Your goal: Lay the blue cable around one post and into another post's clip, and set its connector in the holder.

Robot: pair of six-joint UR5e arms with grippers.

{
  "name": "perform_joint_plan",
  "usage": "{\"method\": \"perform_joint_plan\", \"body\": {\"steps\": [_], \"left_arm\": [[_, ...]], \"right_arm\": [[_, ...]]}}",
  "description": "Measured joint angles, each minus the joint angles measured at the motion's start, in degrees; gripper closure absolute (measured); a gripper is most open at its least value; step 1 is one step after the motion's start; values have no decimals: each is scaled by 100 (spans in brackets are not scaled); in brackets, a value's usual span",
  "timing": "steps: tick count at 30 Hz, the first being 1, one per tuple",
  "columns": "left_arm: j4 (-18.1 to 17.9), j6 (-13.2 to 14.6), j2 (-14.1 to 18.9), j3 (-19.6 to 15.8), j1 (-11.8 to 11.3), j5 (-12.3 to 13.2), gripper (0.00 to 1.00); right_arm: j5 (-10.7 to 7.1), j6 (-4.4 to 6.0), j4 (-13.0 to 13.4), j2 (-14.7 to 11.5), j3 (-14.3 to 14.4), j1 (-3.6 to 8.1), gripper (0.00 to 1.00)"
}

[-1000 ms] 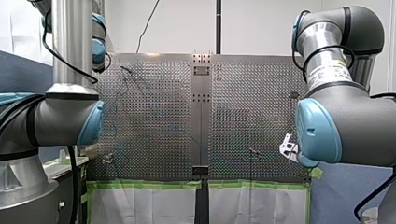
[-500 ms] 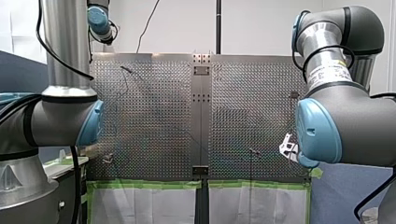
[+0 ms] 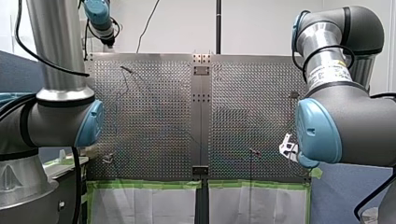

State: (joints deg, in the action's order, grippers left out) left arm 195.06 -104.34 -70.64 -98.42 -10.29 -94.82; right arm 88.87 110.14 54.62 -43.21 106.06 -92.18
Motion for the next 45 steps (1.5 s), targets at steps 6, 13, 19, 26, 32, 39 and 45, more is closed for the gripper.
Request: {"method": "perform_joint_plan", "body": {"steps": [6,13,19,26,32,39,45], "left_arm": [[354,72,-90,-154,80,41,0],[739,240,-379,-14,130,320,0],[811,280,-432,123,142,369,0],[851,282,-435,307,153,372,0],[897,272,-436,390,168,348,0],[973,250,-437,394,229,44,0],[982,158,-452,389,302,-315,0]], "right_arm": [[0,0,0,0,1,1,53],[0,-3,-11,0,0,1,53],[0,-2,-12,0,2,-10,53],[0,-1,-11,0,1,-22,53],[0,0,-7,0,0,-30,53],[0,-1,-5,0,1,-43,53],[0,-8,-11,1,1,-50,53]]}}
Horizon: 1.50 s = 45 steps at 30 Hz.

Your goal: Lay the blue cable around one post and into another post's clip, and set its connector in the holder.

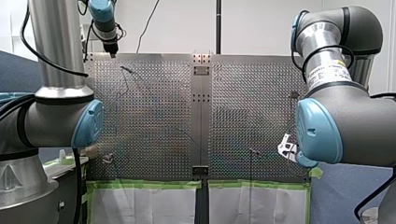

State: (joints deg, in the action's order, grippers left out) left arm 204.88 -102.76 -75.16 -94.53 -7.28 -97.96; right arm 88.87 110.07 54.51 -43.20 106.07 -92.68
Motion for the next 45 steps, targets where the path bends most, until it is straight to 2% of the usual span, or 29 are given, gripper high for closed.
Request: {"method": "perform_joint_plan", "body": {"steps": [5,9,45], "left_arm": [[0,-45,-12,-2,42,-230,0],[0,-79,-17,-2,69,-298,0],[-34,-263,3,-35,188,-330,0]], "right_arm": [[0,1,7,0,0,-7,53],[0,5,12,0,0,-8,53],[0,8,17,0,0,-20,53]]}}
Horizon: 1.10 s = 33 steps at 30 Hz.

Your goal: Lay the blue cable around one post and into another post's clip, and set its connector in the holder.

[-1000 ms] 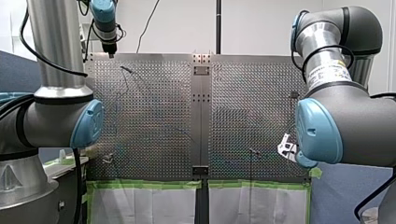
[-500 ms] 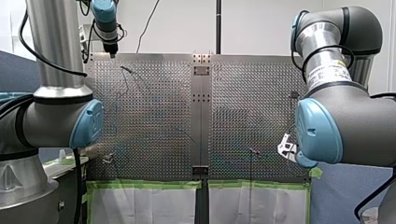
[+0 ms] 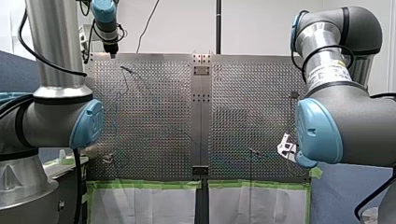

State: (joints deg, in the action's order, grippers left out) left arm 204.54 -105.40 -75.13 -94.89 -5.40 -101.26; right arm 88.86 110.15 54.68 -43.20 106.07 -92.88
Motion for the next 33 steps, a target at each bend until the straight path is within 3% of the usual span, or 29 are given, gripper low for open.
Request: {"method": "perform_joint_plan", "body": {"steps": [8,14,19,27,33], "left_arm": [[-15,17,7,-2,30,-2,0],[-62,216,34,-2,92,20,0],[-127,240,61,-2,158,177,0],[-299,-2,146,-38,243,590,0],[-622,-345,229,-320,309,943,0]], "right_arm": [[0,0,2,0,-1,-5,53],[0,0,26,0,-1,-13,53],[0,0,34,5,1,-18,53],[0,23,35,5,-1,-30,53],[0,23,33,6,1,-40,53]]}}
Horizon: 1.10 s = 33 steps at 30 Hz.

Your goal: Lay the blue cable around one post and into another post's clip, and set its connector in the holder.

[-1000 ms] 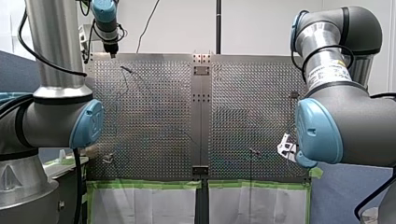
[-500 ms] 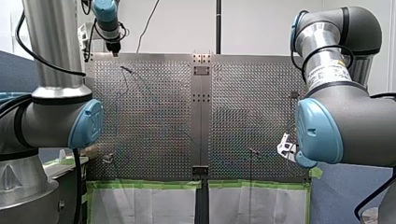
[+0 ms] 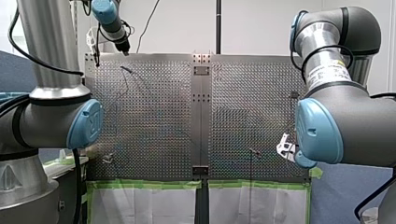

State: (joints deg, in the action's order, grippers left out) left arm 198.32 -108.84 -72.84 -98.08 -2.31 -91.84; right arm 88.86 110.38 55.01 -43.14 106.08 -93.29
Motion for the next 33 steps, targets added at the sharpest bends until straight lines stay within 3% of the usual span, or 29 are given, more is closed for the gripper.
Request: {"method": "perform_joint_plan", "body": {"steps": [4,15,25,33], "left_arm": [[-223,-127,12,-218,68,222,0],[-866,25,98,-863,343,867,0],[-1475,-172,138,-1470,548,1476,0],[-1962,78,-130,-1959,766,1963,0]], "right_arm": [[0,-3,1,1,-2,-3,53],[0,-21,-22,1,0,-31,53],[0,-30,-25,2,-2,-44,53],[10,-47,-31,1,0,-65,53]]}}
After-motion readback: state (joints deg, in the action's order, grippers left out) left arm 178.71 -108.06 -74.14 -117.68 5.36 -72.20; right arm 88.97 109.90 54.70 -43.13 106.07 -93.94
